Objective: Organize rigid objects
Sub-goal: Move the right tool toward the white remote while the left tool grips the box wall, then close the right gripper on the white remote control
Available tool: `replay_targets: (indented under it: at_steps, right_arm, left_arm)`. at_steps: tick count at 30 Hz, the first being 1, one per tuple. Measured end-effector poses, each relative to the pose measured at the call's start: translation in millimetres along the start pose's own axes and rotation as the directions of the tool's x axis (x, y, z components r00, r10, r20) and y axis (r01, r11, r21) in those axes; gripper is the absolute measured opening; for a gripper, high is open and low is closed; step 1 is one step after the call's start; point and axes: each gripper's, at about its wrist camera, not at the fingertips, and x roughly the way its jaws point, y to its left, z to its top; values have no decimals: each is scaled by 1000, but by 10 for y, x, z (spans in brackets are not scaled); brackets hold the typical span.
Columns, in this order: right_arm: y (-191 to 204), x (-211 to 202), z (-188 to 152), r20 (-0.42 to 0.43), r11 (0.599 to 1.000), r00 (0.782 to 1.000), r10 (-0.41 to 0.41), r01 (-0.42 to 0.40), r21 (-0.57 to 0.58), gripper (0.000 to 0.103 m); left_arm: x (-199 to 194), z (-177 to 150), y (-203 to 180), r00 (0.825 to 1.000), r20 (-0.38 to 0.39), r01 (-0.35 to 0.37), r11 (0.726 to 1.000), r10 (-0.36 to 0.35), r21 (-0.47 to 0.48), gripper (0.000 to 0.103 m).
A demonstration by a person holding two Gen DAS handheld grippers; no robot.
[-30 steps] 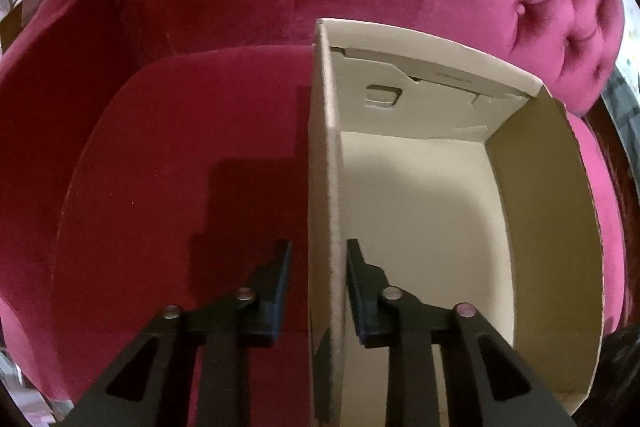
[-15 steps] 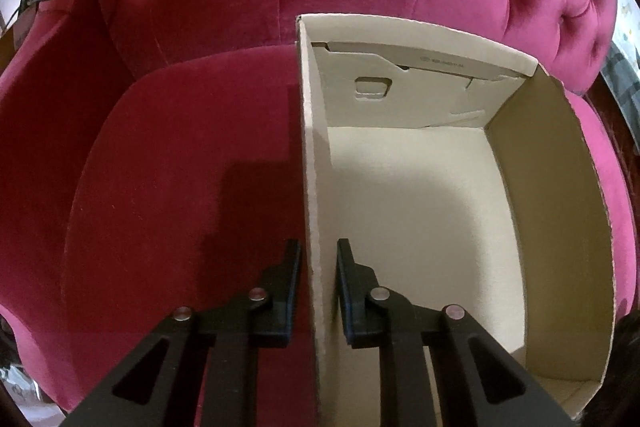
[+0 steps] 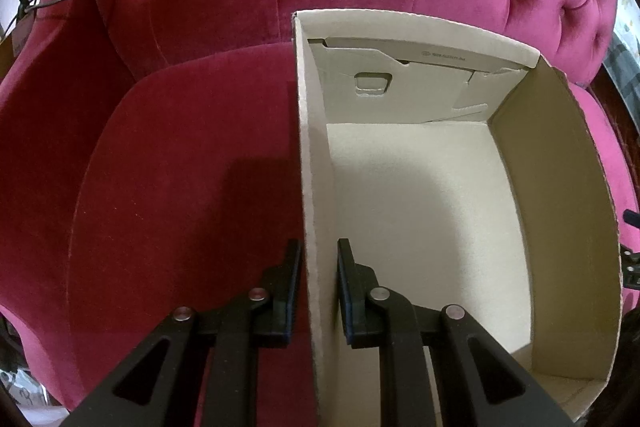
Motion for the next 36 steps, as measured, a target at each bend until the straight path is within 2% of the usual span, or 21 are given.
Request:
replay_targets:
  at_steps: [5, 11, 14, 15, 16, 27, 36]
  right_arm:
    - [-31, 252, 37, -53, 999, 998, 44, -43, 19, 96]
    - [-4, 428, 60, -97, 997, 993, 73, -73, 5, 82]
    - [42, 492, 75, -123, 996, 988, 94, -94, 9, 71]
    - [54, 483, 78, -119, 996, 989, 92, -92, 11, 58]
    - [69, 461, 91, -111, 995, 989, 100, -99, 18, 55]
    - [248, 423, 163, -126, 997, 990, 60, -54, 56, 50]
    - [256, 141, 251, -103, 992, 993, 61, -49, 120, 50]
  left_arm:
    - [-1, 0, 15, 1000, -2, 15, 1000, -16, -14, 19]
    - [-1, 5, 28, 1000, -2, 18, 1000, -18, -11, 19]
    - [1, 2, 22, 1000, -1, 16, 1000, -16, -7, 19]
    - [2, 2, 17, 1000, 0, 15, 1000, -15, -4, 19]
    - [2, 1, 10, 1000, 0, 13, 1000, -13, 0, 19]
    - [4, 4, -8, 1000, -3, 9, 1000, -9, -5, 19]
    - [-4, -13, 35, 1000, 2, 26, 999, -26, -24, 19]
